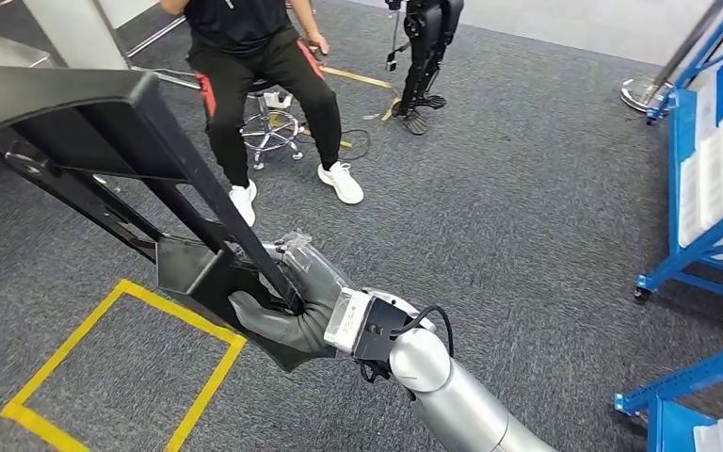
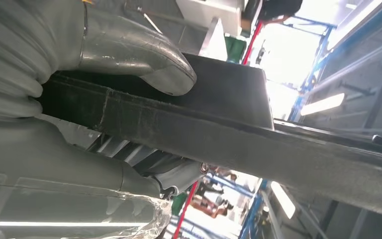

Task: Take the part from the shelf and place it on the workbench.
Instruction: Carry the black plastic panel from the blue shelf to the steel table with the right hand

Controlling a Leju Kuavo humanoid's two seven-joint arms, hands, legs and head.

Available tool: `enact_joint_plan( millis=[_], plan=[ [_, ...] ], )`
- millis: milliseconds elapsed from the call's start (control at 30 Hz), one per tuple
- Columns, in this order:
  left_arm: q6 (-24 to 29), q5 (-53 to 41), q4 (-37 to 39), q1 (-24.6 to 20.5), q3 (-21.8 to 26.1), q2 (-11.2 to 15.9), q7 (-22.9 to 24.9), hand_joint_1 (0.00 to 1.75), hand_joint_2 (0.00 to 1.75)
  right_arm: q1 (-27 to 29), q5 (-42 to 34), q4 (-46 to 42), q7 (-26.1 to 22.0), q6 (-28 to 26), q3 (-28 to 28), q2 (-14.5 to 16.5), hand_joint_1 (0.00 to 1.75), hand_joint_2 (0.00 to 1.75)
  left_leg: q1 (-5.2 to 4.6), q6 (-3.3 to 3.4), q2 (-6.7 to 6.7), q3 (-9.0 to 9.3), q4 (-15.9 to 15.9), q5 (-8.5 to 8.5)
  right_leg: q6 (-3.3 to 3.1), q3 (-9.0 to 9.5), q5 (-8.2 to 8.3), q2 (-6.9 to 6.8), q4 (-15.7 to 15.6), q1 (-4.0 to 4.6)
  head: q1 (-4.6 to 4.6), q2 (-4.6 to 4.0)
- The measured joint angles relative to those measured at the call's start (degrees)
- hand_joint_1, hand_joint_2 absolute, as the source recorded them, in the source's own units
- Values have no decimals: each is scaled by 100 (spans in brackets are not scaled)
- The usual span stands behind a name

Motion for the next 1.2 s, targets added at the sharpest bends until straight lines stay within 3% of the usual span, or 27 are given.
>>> enact_joint_plan(
  millis=[67, 100, 167, 233, 300, 367, 400, 433, 500, 567, 633, 700, 767, 833, 900, 933, 967, 1000, 1067, 1100, 1133, 1200],
  plan=[
    [-6, -2, -2, -23, 0, 4, 0, 0, 175, -5, 2, 0, -2, -1, -3, 2, 175, 175, -30, 32, 238, 361, -658, 214, 44, 14, -36, -91, 15, 53, 5, 0],
    [-10, -3, -3, -34, 0, 4, 0, 0, 175, -9, 4, 0, -2, -2, -5, 3, 175, 175, -49, 61, 298, 436, -806, 236, 71, 22, -52, -136, 18, 81, 11, 1],
    [-14, -5, -3, -44, 0, 1, 0, 0, 175, -18, 9, -1, -4, -3, -7, 10, 175, 175, -72, 136, 194, 431, -840, 230, 117, 44, -73, -238, 7, 108, 25, 1],
    [-14, -8, -3, -43, 1, -3, 0, 0, 175, -32, 9, -5, -9, -5, -9, 20, 175, 175, -59, 213, 79, 445, -867, 253, 165, 13, -162, -172, 114, 87, 26, 0],
    [-14, -12, -3, -51, 2, 0, -1, 0, 175, -40, 8, -9, -14, -7, -13, 15, 175, 175, -33, 282, -39, 453, -886, 276, 166, -230, -426, 67, 644, 54, 29, 0],
    [-15, -14, -3, -56, 2, 4, -1, 0, 175, -23, 11, -9, -13, -7, -14, -6, 175, 175, -31, 313, -173, 439, -885, 284, 148, -619, -722, 207, 1433, 45, 31, 0],
    [-16, -14, -3, -52, 2, 4, -2, 0, 175, -11, 14, -9, -12, -7, -14, -15, 175, 175, -33, 316, -248, 434, -884, 287, 163, -750, -778, 226, 1674, 44, 30, 0],
    [-18, -14, -3, -47, 2, 3, -1, 0, 175, -2, 19, -9, -10, -7, -14, -20, 175, 175, -33, 316, -323, 434, -883, 289, 193, -781, -742, 238, 1703, 41, 30, 0],
    [-19, -14, -3, -41, 3, 2, -1, 0, 175, 3, 30, -9, -10, -2, -14, -20, 175, 175, -30, 309, -474, 446, -881, 294, 268, -518, -441, 321, 1110, 32, 31, 1],
    [-22, -14, -3, -41, 4, -2, -1, 0, 175, -3, 39, -9, -10, 7, -14, -19, 175, 175, -40, 273, -604, 439, -873, 303, 281, -163, -139, 573, 337, 17, 31, 1],
    [-28, -17, -3, -33, 5, -4, -1, 0, 175, -4, 46, -9, -10, 20, -15, -17, 175, 175, -48, 207, -704, 407, -879, 328, 222, -34, -33, 697, 57, 26, 27, 0],
    [-34, -21, -3, -10, 8, -3, -2, 0, 175, -7, 50, -9, -10, 34, -16, -1, 175, 175, -30, 135, -763, 380, -893, 349, 142, -20, 7, 590, 34, 14, 25, 1],
    [-37, -22, -3, -1, 14, -7, -1, 0, 175, -15, 51, -10, -14, 43, -16, 28, 175, 175, -35, 84, -588, 281, -708, 217, 57, 1, 42, 478, -10, -22, 16, 1],
    [-37, -22, -3, -8, 27, -4, -1, 0, 175, -15, 59, -10, -19, 48, -17, 40, 175, 175, -46, 46, -307, -29, -66, -131, 1, 7, 47, 350, -23, -19, 7, 1],
    [-36, -22, -3, -5, 40, 2, -2, 0, 175, -7, 77, -9, -21, 50, -18, 39, 175, 175, -32, 14, -196, -364, 613, -387, -16, -2, 40, 216, -21, -2, 5, 1],
    [-33, -23, -3, 0, 45, 2, -1, 0, 175, -4, 85, -9, -21, 51, -18, 39, 175, 175, -26, 5, -176, -409, 705, -376, -18, -5, 37, 154, -19, 1, 4, 0],
    [-29, -25, -3, 4, 52, 3, -1, 0, 175, -3, 91, -9, -20, 51, -19, 40, 175, 175, -19, 1, -149, -334, 569, -263, -16, -3, 32, 94, -19, 2, 4, 0],
    [-24, -30, -3, 3, 61, 7, 0, 0, 175, -5, 94, -9, -20, 51, -19, 43, 175, 175, -14, 3, -85, -142, 224, -84, -12, 3, 25, 37, -17, 2, 4, 0],
    [-17, -38, -4, -13, 78, 12, 0, 0, 175, -13, 98, -9, -21, 51, -25, 50, 175, 175, -26, 37, 156, 287, -549, 191, 25, 22, -6, -63, -8, 39, 9, 1],
    [-17, -42, -4, -25, 83, 14, 0, 0, 175, -19, 99, -9, -22, 50, -28, 54, 175, 175, -40, 67, 234, 413, -777, 249, 50, 30, -22, -108, -4, 65, 16, 1],
    [-17, -43, -5, -34, 85, 13, 0, 0, 175, -23, 100, -9, -23, 50, -32, 57, 175, 175, -60, 100, 256, 453, -860, 251, 78, 39, -38, -153, -5, 89, 25, 1],
    [-17, -44, -5, -40, 87, 11, -1, 0, 175, -31, 102, -10, -25, 50, -35, 65, 175, 175, -73, 175, 128, 449, -874, 267, 134, 52, -64, -226, -7, 95, 36, 1]
  ],
)
